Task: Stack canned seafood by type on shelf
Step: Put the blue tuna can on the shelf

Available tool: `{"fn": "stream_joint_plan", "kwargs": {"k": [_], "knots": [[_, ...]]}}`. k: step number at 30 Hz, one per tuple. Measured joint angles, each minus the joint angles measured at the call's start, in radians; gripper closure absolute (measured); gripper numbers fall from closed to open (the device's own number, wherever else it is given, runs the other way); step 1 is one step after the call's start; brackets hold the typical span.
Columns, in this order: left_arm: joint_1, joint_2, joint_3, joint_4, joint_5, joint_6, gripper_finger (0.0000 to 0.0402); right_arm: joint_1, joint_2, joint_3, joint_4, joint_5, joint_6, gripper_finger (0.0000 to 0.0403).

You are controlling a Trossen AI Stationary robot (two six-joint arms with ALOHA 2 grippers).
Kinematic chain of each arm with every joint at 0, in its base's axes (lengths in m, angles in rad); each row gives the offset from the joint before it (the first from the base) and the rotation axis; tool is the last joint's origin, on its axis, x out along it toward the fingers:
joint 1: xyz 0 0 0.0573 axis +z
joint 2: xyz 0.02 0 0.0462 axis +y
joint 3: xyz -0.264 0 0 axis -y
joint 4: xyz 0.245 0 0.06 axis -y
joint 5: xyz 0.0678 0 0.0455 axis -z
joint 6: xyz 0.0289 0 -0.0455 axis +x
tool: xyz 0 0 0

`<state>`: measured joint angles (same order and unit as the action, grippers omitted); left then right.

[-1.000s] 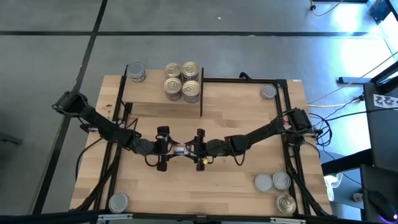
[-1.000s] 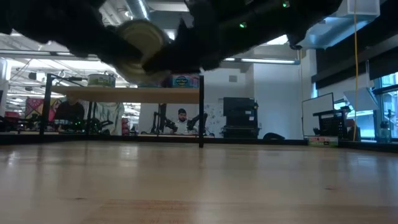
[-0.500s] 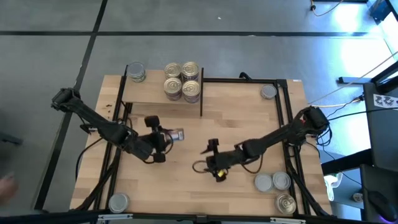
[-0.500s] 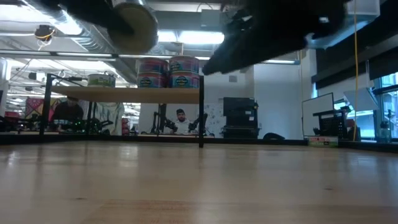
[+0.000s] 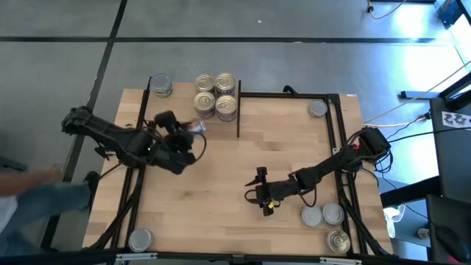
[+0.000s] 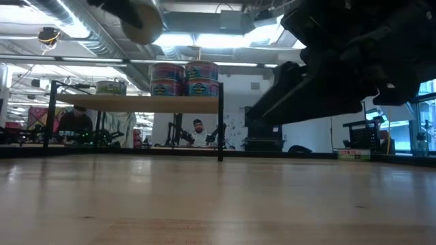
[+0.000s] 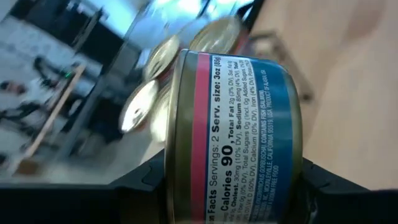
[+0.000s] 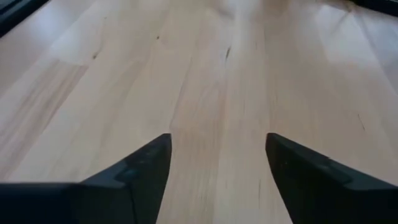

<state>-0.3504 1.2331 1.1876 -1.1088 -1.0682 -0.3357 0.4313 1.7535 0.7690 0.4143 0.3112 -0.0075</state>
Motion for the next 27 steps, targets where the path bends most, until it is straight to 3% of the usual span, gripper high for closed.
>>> {"fn": "stream_joint_plan", "kwargs": {"k": [7,14,19,27], "knots": [[0.085,0.000,0.030,-0.329,0.045,-0.217,0.0222,0.000,0.000,0.000,0.001,-0.001,-0.029,0.0154],[0.243,0.000,-0.032,-0.333,0.073,-0.236,0.0222,0.000,0.000,0.000,0.014,-0.001,-0.025,0.0155],[0.360,-0.001,-0.089,-0.254,0.079,-0.115,0.0222,0.000,0.000,0.000,0.035,0.010,-0.025,0.0155],[0.513,0.000,-0.185,0.046,0.145,0.206,0.0222,0.000,0.000,0.000,0.030,0.011,-0.041,0.0155]]}}
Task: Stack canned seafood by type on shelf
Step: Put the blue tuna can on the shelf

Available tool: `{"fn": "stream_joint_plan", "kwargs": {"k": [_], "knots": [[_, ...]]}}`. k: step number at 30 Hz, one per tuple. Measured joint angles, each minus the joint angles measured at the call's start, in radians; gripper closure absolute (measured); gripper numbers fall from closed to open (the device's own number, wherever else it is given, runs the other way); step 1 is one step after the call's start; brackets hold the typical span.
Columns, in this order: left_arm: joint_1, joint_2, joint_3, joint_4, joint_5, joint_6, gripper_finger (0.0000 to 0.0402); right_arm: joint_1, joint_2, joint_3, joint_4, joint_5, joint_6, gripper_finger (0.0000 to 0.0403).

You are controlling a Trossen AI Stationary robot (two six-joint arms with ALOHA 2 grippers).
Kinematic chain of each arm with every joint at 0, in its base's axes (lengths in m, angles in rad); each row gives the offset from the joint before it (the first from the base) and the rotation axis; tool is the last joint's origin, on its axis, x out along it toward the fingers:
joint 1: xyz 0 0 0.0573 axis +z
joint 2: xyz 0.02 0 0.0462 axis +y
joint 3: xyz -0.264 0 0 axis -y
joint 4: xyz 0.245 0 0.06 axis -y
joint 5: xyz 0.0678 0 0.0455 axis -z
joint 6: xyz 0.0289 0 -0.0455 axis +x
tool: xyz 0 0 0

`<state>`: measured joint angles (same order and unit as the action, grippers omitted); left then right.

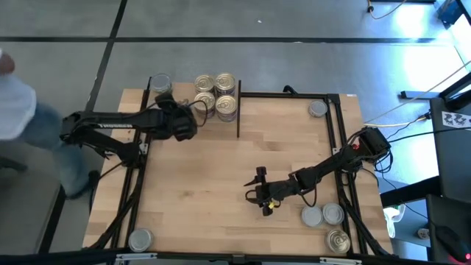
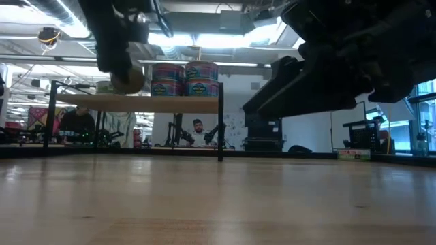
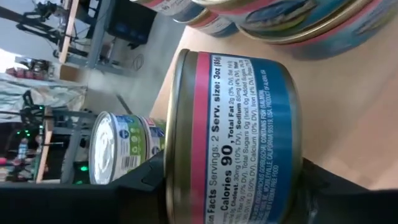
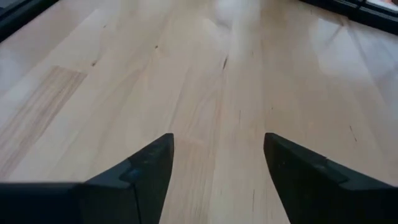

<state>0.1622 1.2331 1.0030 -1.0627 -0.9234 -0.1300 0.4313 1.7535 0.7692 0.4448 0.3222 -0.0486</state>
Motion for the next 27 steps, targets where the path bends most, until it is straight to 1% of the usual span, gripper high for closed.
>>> {"fn": "stream_joint_plan", "kwargs": {"k": [3,11,14,17,19,23,27], "knots": [[0.052,0.000,-0.029,0.031,-0.001,0.084,0.0222,0.000,0.000,0.000,0.000,0.000,-0.008,0.0155],[0.135,0.000,-0.056,0.083,-0.004,0.211,0.0214,0.000,0.000,0.000,0.001,0.009,-0.009,0.0155],[0.158,0.000,-0.056,0.093,-0.002,0.237,0.0220,0.000,0.000,0.000,0.001,0.028,-0.009,0.0155],[0.180,0.000,-0.056,0.092,-0.001,0.234,0.0218,0.000,0.000,0.000,0.001,0.029,-0.009,0.0155],[0.192,0.000,-0.057,0.095,0.010,0.234,0.0205,0.000,0.000,0.000,0.000,0.029,-0.009,0.0155],[0.214,0.000,-0.056,0.121,0.097,0.266,0.0166,0.000,0.000,0.000,0.000,0.029,-0.009,0.0155],[0.225,-0.001,-0.056,0.136,0.134,0.263,0.0136,0.000,0.000,0.000,-0.001,0.029,-0.009,0.0155]]}}
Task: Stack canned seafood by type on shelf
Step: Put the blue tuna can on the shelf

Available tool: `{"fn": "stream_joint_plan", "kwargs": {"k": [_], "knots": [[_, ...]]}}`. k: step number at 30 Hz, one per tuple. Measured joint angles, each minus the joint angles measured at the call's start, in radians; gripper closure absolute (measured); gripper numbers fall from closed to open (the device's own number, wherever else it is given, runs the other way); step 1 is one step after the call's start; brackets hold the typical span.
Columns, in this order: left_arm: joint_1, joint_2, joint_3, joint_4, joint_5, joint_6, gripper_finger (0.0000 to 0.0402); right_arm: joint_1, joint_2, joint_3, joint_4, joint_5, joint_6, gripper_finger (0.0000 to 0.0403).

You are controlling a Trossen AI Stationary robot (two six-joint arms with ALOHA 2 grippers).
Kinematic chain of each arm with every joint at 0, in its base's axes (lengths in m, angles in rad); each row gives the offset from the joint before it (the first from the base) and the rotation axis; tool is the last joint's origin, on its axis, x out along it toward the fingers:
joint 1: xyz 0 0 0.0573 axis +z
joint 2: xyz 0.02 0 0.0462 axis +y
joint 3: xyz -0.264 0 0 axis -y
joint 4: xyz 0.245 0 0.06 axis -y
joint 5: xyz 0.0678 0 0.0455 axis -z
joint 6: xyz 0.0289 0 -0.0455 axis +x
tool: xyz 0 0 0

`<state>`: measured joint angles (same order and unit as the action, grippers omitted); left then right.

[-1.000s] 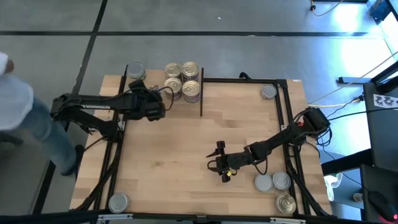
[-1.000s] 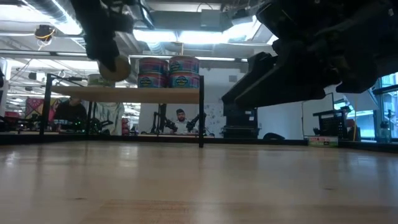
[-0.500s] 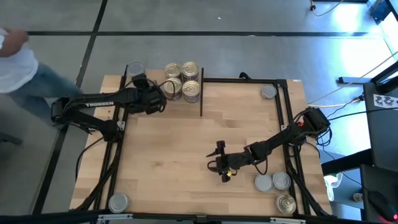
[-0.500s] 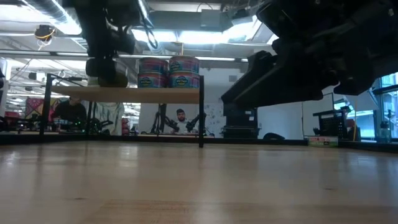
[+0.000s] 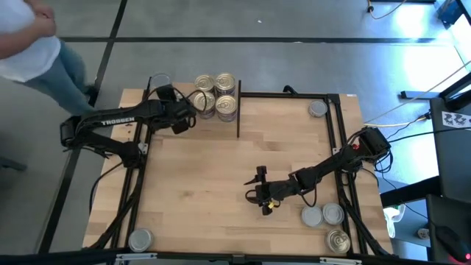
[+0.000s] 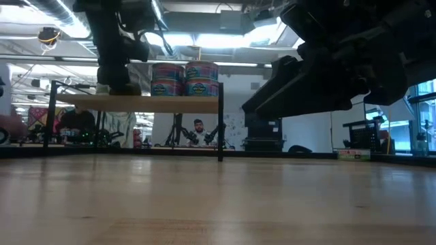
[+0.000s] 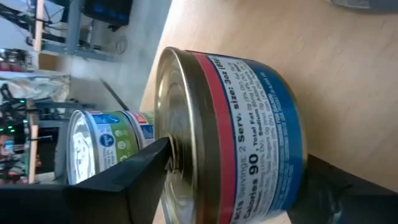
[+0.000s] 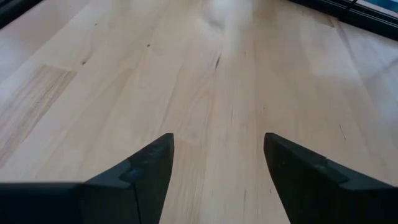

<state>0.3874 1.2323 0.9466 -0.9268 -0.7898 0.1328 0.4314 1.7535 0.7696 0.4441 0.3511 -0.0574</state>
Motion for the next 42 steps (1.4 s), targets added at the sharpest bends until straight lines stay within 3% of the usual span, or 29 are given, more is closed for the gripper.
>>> {"fn": "stream_joint_plan", "kwargs": {"k": [10,20,33,38,42], "knots": [[-0.028,-0.003,0.069,-0.065,0.127,-0.048,0.0120,0.000,0.000,0.000,-0.006,0.000,0.003,0.0155],[-0.045,-0.004,0.094,-0.090,0.169,-0.045,0.0119,0.000,0.000,0.000,-0.016,0.000,0.007,0.0155],[-0.056,-0.006,0.095,-0.093,0.169,-0.026,0.0119,0.000,0.000,0.000,-0.016,0.000,0.008,0.0155],[-0.059,-0.015,0.097,-0.114,0.217,-0.059,0.0119,0.000,0.000,0.000,-0.016,0.000,0.008,0.0155],[-0.075,-0.015,0.095,-0.143,0.158,-0.056,0.0119,0.000,0.000,0.000,-0.015,0.000,0.008,0.0155]]}}
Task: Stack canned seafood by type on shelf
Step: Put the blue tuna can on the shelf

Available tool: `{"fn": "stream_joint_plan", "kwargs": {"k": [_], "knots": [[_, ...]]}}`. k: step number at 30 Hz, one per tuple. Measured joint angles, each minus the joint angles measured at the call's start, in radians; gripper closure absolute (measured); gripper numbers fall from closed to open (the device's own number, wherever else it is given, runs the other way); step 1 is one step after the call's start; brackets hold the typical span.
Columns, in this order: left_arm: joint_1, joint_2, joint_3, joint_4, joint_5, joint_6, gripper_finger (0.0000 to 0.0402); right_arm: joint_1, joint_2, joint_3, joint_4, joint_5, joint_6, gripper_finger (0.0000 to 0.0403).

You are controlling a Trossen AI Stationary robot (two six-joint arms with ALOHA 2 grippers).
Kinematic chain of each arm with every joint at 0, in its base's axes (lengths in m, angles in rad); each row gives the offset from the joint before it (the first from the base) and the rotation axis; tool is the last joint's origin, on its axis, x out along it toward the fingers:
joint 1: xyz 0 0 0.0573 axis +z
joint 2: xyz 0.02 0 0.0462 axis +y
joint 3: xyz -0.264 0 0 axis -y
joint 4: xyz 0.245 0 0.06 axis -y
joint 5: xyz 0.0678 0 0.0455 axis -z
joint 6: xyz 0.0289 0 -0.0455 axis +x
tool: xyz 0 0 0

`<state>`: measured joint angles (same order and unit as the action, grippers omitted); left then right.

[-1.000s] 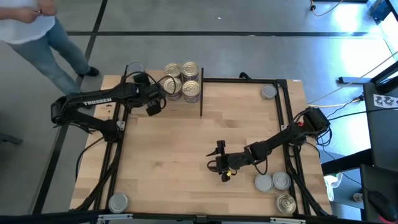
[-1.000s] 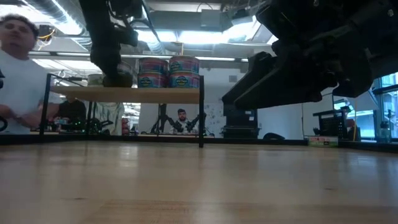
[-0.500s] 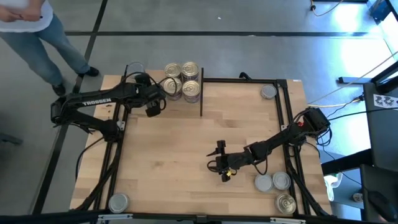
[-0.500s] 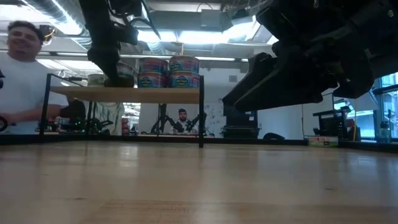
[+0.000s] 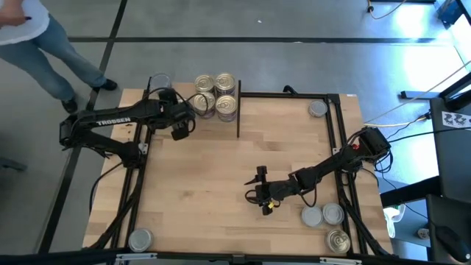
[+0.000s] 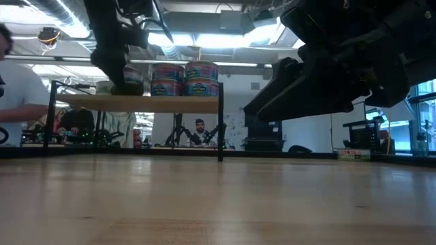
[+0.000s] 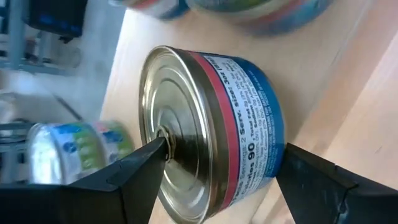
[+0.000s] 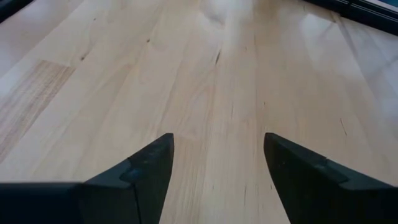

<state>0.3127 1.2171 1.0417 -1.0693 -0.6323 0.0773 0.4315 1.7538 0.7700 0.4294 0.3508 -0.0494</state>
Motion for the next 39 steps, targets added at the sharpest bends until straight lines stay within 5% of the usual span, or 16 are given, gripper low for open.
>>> {"fn": "stream_joint_plan", "kwargs": {"k": [5,10,21,30,39], "knots": [[-0.013,-0.001,-0.001,0.003,-0.074,0.004,0.0119,0.000,0.000,0.000,0.007,0.000,0.000,0.0155],[-0.021,-0.003,-0.001,0.006,0.068,0.026,0.0119,0.000,0.000,0.000,0.008,0.000,0.000,0.0155],[-0.018,-0.033,0.016,-0.039,-0.032,0.012,0.0119,0.000,0.000,0.000,0.010,0.000,0.000,0.0155],[0.063,0.004,-0.021,-0.028,-0.115,0.228,0.0119,0.000,0.000,0.000,0.011,0.000,0.000,0.0155],[0.122,0.016,-0.021,0.195,-0.137,0.434,0.0119,0.000,0.000,0.000,0.011,0.000,0.000,0.0155]]}}
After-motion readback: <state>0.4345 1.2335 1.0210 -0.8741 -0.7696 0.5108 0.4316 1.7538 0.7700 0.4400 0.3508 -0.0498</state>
